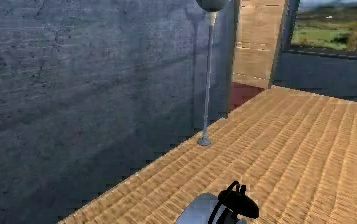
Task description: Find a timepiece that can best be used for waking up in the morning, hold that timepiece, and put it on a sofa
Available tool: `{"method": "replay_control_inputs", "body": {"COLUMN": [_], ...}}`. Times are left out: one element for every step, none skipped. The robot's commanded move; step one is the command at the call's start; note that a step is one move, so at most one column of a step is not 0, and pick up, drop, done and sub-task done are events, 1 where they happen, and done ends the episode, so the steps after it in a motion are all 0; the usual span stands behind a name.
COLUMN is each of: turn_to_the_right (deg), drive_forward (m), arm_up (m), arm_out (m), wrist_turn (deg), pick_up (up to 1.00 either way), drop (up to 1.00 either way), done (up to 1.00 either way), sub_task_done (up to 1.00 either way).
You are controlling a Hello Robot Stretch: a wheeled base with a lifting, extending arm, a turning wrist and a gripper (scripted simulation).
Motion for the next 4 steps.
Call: {"method": "replay_control_inputs", "body": {"turn_to_the_right": [36.0,0.0,0.0,45.0], "drive_forward": [0.00,1.00,0.40,0.00], "arm_up": [0.00,0.00,0.00,0.00], "arm_out": [0.00,0.00,0.00,0.00], "wrist_turn": [0.0,0.0,0.0,0.0], "pick_up": [0.00,0.00,0.00,0.00], "drop": [0.00,0.00,0.00,0.00], "done": [0.00,0.00,0.00,0.00], "sub_task_done": [0.00,0.00,0.00,0.00]}}
